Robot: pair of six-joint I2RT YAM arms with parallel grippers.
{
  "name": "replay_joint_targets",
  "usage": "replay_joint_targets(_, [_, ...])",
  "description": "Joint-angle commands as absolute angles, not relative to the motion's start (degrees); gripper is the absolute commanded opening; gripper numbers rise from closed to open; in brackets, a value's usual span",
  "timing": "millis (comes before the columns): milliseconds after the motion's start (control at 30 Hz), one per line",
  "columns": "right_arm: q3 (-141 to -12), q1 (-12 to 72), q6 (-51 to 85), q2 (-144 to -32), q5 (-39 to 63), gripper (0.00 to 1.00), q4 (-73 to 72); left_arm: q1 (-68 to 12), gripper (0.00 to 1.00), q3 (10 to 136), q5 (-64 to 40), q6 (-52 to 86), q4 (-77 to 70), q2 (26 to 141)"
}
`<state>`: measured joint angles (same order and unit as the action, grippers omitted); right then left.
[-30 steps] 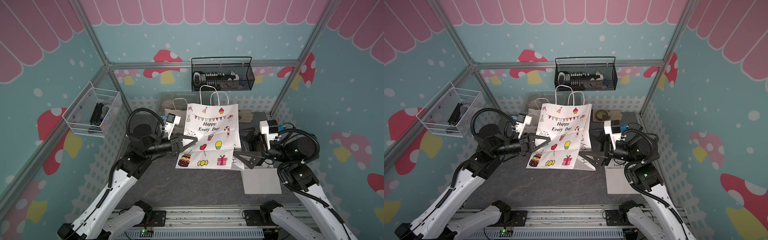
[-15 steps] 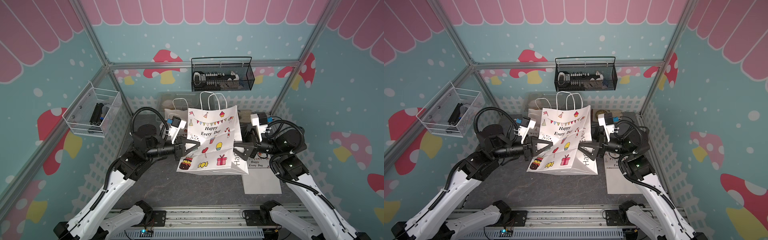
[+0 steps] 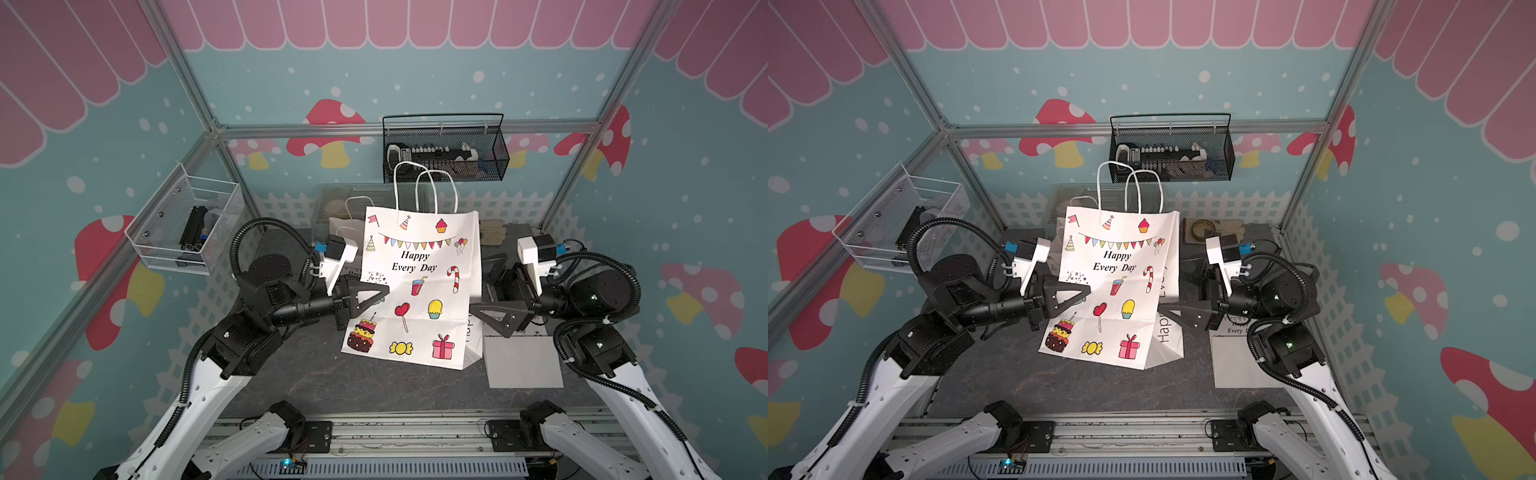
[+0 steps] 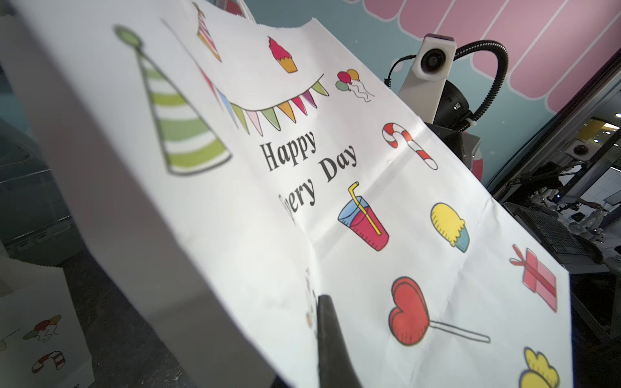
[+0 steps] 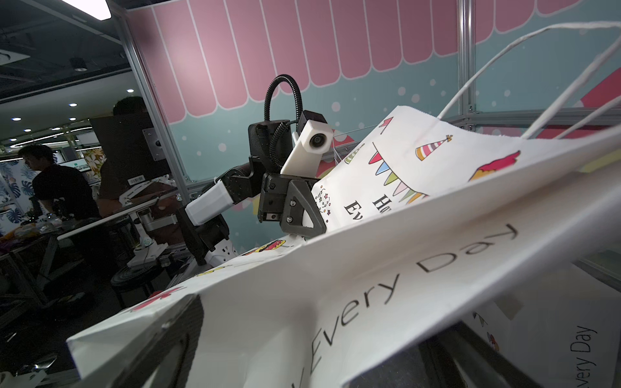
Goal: Put away the paper bag
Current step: Press the paper bag.
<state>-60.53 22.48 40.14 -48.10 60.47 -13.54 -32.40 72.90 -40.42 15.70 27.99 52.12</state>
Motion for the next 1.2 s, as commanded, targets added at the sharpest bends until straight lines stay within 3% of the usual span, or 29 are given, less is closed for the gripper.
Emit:
replay_joint_targets(0, [-60.0,22.2,44.0,-48.3,62.5,0.99,-19.5,-32.7,0.02,75.0,-38.9,11.7,31.6,51.3])
replay_joint_targets(200, [-59.4,22.2,47.9,-49.2,62.4,0.99,-24.2,-32.7,0.02,77.9,-36.0,8.1,36.3,52.2])
replay_joint_targets(433, [-61.3,23.3,45.2,-53.5,58.4,0.97,-16.8,-32.7,0.02,80.5,-33.4,6.1,37.7,53.2])
replay_joint_targets(633, [-62.8,26.0,43.1,-56.7,54.6,0.86,-13.5,-33.0,0.02,79.9,-29.3,5.4,36.2,53.6])
replay_joint_targets(833, [-63.1,27.6,43.8,-58.9,51.1,0.68,-14.3,-34.3,0.04,78.7,-27.2,5.9,33.3,53.9])
replay_joint_targets(1067, [-62.7,28.6,45.5,-59.9,49.0,0.51,-17.3,-36.2,0.13,78.3,-26.3,6.2,32.0,55.2])
replay_joint_targets(1167, [-62.7,28.6,44.8,-59.6,48.7,0.43,-16.5,-36.4,0.22,78.1,-25.4,6.4,32.0,55.0])
